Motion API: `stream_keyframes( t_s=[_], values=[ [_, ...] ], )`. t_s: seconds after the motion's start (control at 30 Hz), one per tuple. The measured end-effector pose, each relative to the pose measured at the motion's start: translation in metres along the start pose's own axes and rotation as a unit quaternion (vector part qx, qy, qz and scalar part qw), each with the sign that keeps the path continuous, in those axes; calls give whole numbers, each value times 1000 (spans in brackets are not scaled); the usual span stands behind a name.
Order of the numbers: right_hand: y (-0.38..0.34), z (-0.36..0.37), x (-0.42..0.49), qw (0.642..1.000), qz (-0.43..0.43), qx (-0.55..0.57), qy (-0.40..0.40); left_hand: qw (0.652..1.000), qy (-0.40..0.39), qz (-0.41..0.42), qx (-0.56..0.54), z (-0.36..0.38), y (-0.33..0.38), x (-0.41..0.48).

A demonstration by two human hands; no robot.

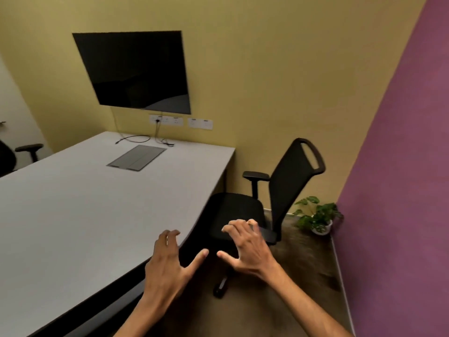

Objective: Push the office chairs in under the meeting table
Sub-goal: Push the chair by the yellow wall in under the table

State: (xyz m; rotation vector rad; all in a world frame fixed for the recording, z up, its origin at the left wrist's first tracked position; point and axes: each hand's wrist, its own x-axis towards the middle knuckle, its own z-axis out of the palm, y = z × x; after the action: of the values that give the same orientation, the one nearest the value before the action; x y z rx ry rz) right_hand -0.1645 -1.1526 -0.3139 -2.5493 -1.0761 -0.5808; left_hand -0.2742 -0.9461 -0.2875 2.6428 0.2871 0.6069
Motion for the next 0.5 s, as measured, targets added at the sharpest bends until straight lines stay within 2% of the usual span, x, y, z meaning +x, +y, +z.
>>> stream_keyframes(
  t_s=[0.17,0.3,0.5],
  values=[
    [108,-59,-44,990,105,-68,72,999,8,31,-4,59,103,25],
    [172,-99,-67,963,214,-96,129,998,11,61,-10,97,166,45],
    [228,-129,-86,941,287,-107,145,994,9,106,-19,132,224,72]
  ],
)
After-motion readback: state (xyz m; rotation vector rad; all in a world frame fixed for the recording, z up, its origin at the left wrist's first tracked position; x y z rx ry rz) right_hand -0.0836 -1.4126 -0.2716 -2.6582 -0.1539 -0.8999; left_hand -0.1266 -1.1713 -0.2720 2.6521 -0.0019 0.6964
